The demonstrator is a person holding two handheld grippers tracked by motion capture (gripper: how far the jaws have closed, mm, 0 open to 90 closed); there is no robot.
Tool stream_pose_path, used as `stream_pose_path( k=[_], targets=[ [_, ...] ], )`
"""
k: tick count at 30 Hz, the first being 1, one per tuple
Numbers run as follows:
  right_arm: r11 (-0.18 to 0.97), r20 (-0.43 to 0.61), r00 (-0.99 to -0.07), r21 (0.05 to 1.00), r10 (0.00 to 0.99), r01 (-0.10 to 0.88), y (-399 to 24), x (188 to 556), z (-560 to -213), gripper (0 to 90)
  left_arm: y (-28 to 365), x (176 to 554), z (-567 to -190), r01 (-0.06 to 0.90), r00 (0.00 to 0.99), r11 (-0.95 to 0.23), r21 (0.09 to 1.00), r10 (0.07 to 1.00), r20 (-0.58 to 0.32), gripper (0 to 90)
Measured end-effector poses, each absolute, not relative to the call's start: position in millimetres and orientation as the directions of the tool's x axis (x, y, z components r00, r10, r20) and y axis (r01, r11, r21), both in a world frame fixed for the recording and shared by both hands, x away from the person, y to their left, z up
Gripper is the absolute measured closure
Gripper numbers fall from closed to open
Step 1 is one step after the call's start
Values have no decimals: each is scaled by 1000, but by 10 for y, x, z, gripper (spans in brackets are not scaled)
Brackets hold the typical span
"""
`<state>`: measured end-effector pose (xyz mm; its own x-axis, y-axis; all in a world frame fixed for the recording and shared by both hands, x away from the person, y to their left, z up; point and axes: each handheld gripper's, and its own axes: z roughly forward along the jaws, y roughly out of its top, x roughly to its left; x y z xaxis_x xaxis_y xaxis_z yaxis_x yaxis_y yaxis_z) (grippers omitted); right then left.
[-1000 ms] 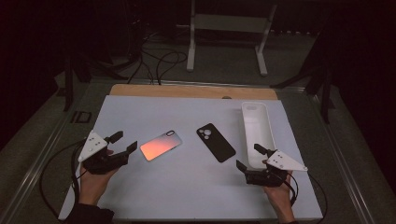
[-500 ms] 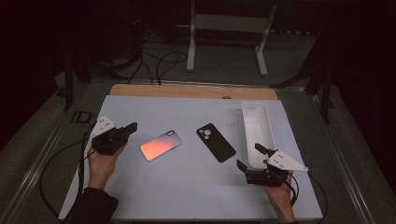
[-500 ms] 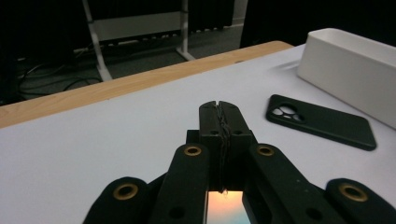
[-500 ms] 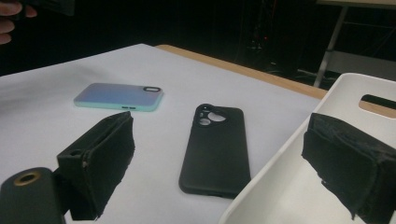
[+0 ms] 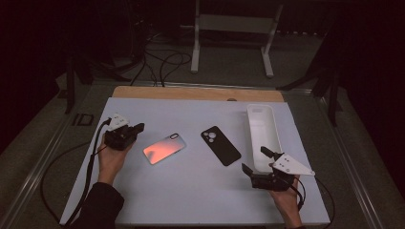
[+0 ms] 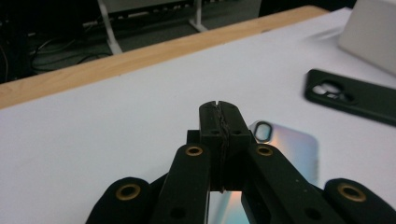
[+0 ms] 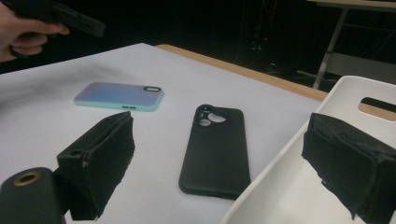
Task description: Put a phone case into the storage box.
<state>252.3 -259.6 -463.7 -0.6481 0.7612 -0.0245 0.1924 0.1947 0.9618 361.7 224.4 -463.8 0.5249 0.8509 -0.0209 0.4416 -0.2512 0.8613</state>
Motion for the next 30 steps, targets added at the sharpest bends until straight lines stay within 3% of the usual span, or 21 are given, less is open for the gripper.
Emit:
stream_pose_path(
  k=[12, 24, 30],
  targets=[
    [197, -30, -648, 962, 761, 186, -2613, 2513, -4613, 89, 2114, 3814, -5016, 555, 531, -307, 773, 846, -45, 900],
    [195, -33, -648, 964, 761, 179, -2618, 2508, -4598, 89, 2088, 3774, -5218, 631, 536, -358, 688, 842, -54, 900],
    [194, -34, -648, 965, 761, 178, -2622, 2508, -4595, 89, 2118, 3683, -5255, 642, 525, -331, 691, 847, -82, 900]
  ],
)
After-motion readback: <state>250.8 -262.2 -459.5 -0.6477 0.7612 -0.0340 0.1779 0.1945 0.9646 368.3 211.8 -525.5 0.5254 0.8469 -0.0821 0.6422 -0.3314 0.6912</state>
